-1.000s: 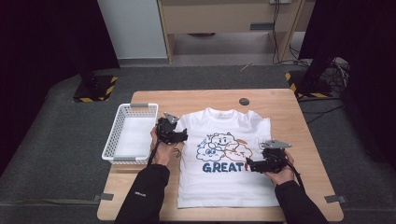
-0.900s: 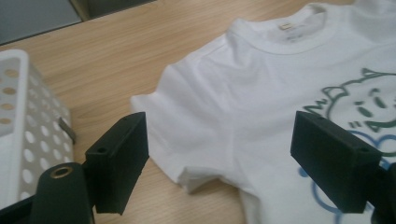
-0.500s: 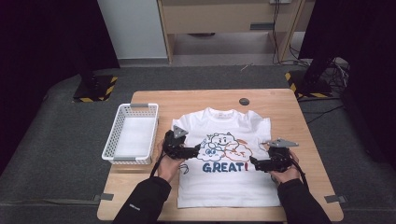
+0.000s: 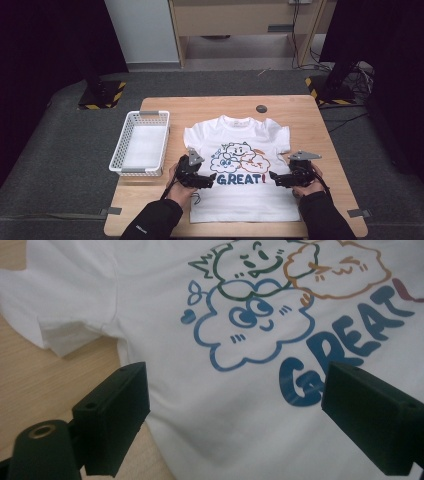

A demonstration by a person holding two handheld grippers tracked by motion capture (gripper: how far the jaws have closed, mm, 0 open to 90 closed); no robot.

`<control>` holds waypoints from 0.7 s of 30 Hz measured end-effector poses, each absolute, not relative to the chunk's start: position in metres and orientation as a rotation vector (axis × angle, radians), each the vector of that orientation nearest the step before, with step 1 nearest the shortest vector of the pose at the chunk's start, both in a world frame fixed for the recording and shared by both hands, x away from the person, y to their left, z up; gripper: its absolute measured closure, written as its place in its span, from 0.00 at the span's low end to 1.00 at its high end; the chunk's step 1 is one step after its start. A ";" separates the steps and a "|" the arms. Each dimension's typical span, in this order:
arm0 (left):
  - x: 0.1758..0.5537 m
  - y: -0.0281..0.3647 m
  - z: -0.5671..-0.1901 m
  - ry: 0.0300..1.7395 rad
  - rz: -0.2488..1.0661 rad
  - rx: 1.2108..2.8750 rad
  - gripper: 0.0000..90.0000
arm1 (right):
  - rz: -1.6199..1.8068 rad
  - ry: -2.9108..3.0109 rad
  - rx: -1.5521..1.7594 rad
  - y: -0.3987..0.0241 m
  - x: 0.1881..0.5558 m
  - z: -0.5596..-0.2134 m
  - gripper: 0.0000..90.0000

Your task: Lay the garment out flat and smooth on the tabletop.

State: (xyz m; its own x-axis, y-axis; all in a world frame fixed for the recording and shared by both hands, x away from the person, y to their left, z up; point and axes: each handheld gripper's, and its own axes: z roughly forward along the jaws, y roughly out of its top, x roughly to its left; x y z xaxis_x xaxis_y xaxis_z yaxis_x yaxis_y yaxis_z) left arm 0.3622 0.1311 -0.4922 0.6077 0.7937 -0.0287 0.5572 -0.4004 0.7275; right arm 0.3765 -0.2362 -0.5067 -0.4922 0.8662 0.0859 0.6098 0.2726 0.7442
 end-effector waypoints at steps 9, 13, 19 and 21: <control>0.342 0.142 -0.498 1.029 0.444 2.174 0.12 | 1.067 2.223 1.335 -0.247 0.370 -0.511 0.02; 0.336 0.147 -0.504 1.020 0.422 2.225 0.11 | 1.092 2.226 1.332 -0.253 0.367 -0.513 0.02; 0.328 0.159 -0.506 1.028 0.423 2.255 0.11 | 1.106 2.232 1.306 -0.261 0.360 -0.514 0.02; 0.327 0.161 -0.506 1.029 0.427 2.252 0.11 | 1.101 2.232 1.306 -0.262 0.359 -0.514 0.02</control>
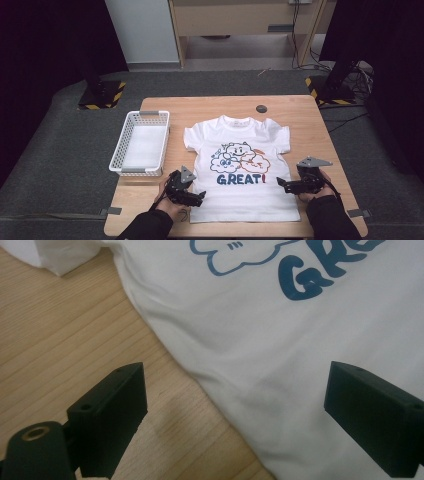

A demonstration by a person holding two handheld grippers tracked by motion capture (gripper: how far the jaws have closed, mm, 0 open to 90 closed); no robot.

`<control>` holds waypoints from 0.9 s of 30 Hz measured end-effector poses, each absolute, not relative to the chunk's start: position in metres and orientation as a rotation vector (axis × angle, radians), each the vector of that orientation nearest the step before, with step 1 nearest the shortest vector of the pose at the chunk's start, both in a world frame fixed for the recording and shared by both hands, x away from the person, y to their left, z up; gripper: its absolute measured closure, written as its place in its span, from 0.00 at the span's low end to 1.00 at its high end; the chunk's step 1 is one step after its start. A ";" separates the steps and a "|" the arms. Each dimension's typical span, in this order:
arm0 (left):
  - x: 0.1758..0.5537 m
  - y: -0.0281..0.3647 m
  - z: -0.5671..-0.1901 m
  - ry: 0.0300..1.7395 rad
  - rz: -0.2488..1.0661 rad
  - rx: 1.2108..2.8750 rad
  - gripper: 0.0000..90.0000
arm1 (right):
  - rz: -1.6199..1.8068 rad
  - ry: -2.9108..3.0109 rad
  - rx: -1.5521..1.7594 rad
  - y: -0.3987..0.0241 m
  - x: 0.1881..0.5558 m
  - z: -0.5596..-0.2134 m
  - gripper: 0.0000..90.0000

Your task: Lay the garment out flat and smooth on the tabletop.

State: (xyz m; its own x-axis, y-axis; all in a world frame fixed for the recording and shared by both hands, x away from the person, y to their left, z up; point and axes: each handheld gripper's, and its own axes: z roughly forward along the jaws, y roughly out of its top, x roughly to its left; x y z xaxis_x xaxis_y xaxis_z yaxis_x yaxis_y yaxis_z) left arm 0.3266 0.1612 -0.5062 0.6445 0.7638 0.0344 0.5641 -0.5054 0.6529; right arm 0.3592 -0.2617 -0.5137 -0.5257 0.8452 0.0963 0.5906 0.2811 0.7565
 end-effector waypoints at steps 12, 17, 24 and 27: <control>0.311 0.188 -0.509 1.059 0.468 2.291 0.08 | 1.037 2.224 1.292 -0.275 0.351 -0.517 0.03; 0.305 0.206 -0.510 1.101 0.479 2.261 0.08 | 1.023 2.220 1.299 -0.281 0.346 -0.518 0.03; 0.298 0.225 -0.511 1.116 0.505 2.257 0.07 | 1.002 2.177 1.317 -0.296 0.343 -0.518 0.03; 0.296 0.231 -0.513 1.113 0.515 2.279 0.06 | 0.989 2.175 1.320 -0.300 0.343 -0.519 0.03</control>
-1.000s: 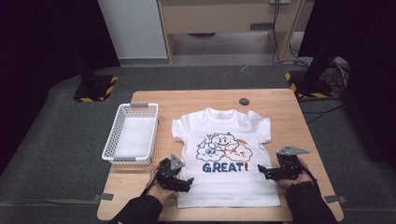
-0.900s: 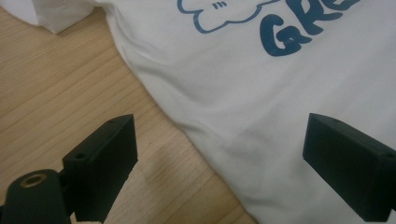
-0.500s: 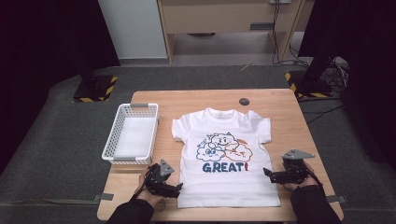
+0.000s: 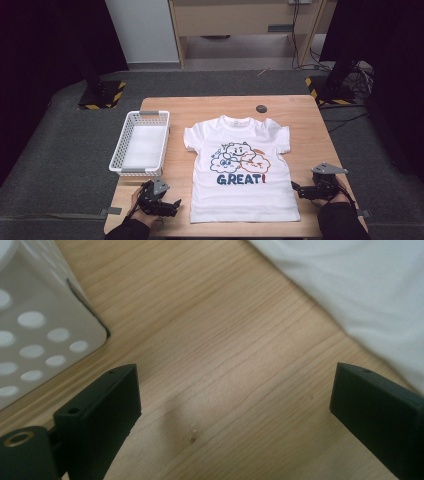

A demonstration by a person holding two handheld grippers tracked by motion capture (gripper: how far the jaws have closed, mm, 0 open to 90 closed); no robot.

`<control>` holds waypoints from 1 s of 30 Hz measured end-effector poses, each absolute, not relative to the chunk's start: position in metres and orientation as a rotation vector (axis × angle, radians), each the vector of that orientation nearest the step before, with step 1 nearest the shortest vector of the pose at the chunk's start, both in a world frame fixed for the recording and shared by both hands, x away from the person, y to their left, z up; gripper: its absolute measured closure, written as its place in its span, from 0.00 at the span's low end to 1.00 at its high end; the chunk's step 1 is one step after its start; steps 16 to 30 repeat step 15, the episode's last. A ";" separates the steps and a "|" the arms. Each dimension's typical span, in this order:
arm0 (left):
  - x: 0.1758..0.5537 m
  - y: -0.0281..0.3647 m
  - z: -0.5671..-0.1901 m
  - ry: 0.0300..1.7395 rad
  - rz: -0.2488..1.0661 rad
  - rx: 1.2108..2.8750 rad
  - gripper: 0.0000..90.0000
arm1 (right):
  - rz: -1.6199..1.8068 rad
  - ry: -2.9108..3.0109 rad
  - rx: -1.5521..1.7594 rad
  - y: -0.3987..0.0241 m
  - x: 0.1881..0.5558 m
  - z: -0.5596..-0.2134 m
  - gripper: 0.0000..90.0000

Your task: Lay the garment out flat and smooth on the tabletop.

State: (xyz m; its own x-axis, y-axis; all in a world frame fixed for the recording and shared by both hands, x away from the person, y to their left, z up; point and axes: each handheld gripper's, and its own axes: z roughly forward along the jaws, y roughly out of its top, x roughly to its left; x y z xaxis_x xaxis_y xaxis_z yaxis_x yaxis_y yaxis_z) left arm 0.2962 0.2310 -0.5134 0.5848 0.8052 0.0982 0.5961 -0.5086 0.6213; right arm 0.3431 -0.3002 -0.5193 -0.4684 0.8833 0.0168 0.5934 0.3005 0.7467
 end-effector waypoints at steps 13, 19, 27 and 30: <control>0.302 0.255 -0.522 1.145 0.493 2.298 0.05 | 0.918 2.182 1.342 -0.318 0.341 -0.525 0.04; 0.303 0.258 -0.523 1.155 0.485 2.286 0.05 | 0.920 2.177 1.357 -0.322 0.341 -0.526 0.04; 0.303 0.258 -0.523 1.155 0.485 2.286 0.05 | 0.920 2.177 1.357 -0.322 0.341 -0.526 0.04; 0.303 0.258 -0.523 1.155 0.485 2.286 0.05 | 0.920 2.177 1.357 -0.322 0.341 -0.526 0.04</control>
